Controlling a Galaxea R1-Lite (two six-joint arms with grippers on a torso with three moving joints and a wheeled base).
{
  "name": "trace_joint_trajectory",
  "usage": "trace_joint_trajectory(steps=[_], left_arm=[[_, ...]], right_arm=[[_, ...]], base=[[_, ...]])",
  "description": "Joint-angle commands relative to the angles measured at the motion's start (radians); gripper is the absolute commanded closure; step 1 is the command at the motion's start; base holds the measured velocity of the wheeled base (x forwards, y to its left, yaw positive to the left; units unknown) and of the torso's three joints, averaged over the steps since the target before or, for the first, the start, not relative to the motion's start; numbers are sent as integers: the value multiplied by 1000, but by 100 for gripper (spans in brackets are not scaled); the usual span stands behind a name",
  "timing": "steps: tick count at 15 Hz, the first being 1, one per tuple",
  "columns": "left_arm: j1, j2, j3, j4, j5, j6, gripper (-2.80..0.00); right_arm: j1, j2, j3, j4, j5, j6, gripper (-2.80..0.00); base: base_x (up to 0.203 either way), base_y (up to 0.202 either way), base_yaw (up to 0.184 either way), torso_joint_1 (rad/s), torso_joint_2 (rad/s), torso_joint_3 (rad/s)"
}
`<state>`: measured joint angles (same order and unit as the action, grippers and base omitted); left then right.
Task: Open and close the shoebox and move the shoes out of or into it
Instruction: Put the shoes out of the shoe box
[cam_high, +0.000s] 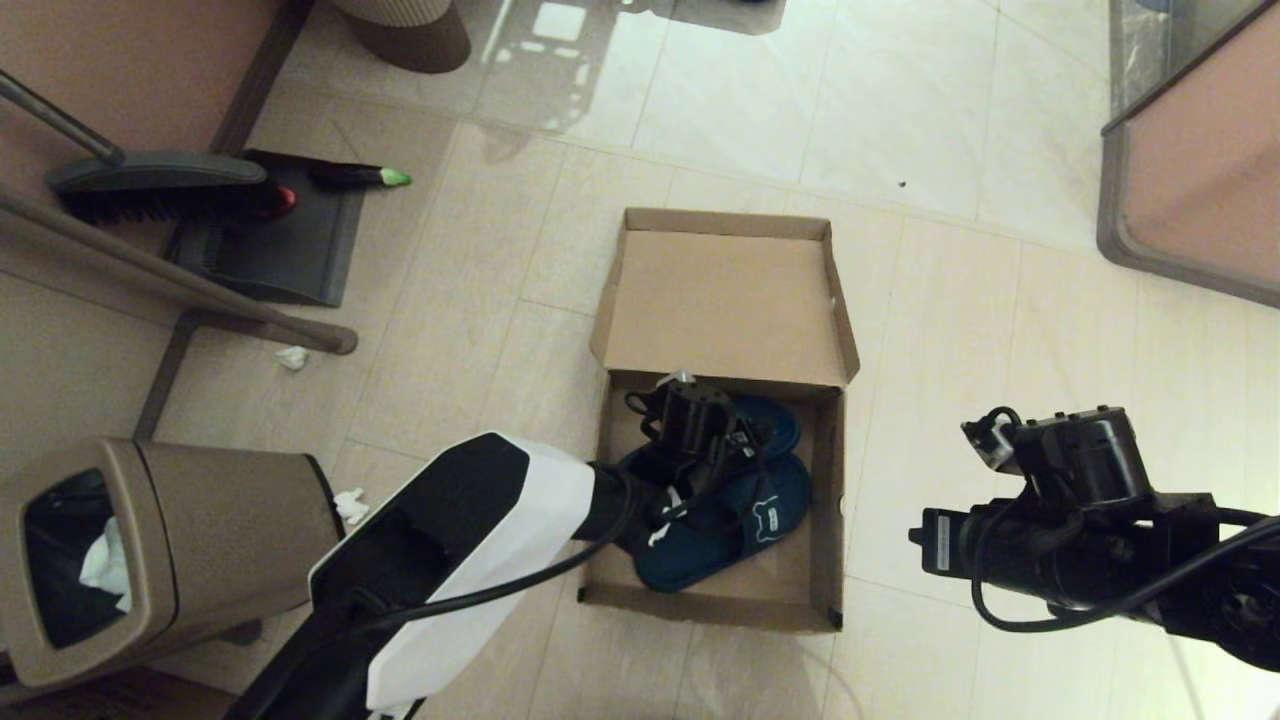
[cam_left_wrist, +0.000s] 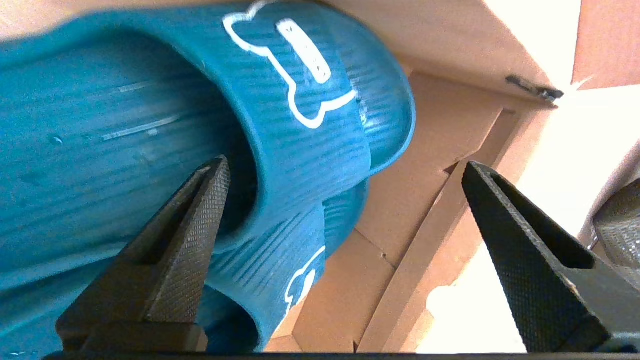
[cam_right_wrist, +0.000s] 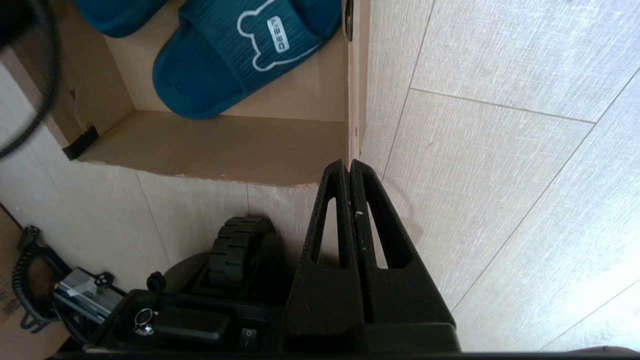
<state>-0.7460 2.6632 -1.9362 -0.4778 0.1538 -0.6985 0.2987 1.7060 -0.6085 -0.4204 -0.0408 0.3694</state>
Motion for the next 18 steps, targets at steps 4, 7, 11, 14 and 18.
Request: trace_joint_trajectory(steps=[4, 7, 11, 14, 18], left_arm=[[-21, 9, 0, -15, 1, -3, 0], [-21, 7, 0, -10, 1, -3, 0], [-21, 4, 0, 41, 5, -1, 0], [-21, -23, 0, 86, 13, -3, 0], [-17, -200, 46, 222, 30, -30, 0]], right_arm=[[0, -29, 10, -3, -1, 2, 0], [0, -42, 10, -1, -2, 2, 0], [0, -51, 10, -1, -2, 0, 0], [0, -63, 14, -1, -2, -2, 0], [6, -92, 7, 5, 1, -5, 0]], base=[[0, 0, 0, 0, 0, 0], [0, 0, 0, 0, 0, 0], [0, 0, 0, 0, 0, 0], [0, 0, 0, 0, 0, 0], [0, 0, 0, 0, 0, 0]])
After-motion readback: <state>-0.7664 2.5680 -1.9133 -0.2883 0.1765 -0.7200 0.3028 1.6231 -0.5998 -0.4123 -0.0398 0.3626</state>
